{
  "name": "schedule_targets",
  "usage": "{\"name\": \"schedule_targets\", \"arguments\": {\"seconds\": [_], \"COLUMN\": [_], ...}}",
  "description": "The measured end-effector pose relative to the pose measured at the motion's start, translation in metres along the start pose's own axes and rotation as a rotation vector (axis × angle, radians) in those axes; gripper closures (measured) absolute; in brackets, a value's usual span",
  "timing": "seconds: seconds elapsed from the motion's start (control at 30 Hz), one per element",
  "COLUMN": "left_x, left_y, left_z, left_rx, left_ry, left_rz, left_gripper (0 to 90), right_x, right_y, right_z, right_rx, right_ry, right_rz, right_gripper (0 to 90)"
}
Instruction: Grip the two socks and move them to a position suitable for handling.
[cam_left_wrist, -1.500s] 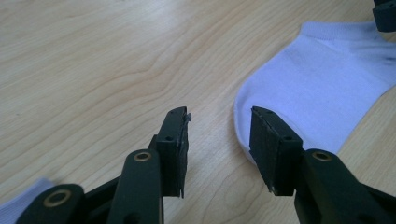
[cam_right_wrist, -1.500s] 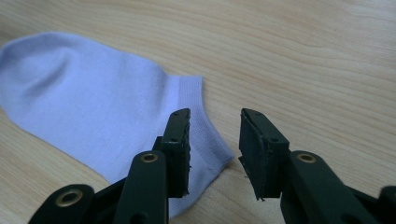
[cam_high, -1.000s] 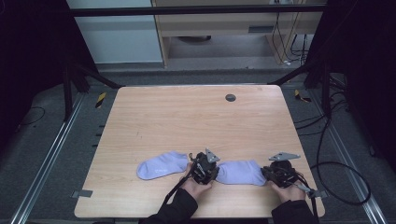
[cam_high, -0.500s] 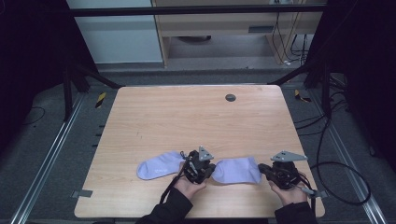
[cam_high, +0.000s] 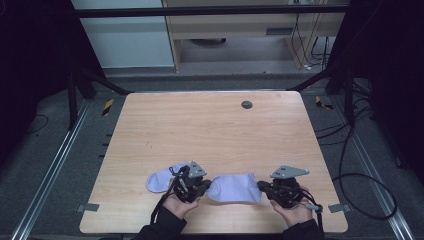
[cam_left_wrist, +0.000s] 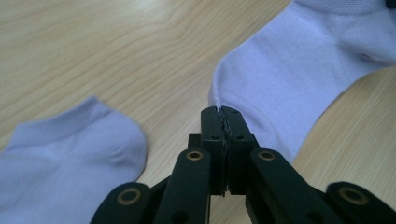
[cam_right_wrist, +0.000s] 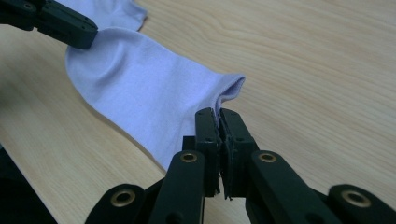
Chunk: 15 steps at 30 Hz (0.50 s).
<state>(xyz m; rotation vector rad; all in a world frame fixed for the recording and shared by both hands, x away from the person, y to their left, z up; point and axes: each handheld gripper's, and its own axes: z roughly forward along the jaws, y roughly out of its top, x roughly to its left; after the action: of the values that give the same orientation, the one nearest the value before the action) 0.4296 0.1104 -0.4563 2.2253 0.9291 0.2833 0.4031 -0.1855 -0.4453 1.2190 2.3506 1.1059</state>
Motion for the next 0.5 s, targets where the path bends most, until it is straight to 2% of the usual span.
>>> {"name": "schedule_targets", "arguments": {"seconds": [0.2,0.5], "left_x": [0.007,0.009], "left_y": [-0.014,-0.022], "left_z": [-0.001,0.012], "left_rx": [0.031,0.077], "left_ry": [0.01,0.028], "left_rz": [-0.01,-0.009], "left_gripper": [88.0,84.8], "right_x": [0.009,0.005], "right_y": [-0.002,-0.011], "right_z": [0.014,0.028], "right_rx": [0.033,0.077], "right_ry": [0.035,0.015], "right_rz": [-0.003,-0.006], "right_gripper": [86.8,85.3]}}
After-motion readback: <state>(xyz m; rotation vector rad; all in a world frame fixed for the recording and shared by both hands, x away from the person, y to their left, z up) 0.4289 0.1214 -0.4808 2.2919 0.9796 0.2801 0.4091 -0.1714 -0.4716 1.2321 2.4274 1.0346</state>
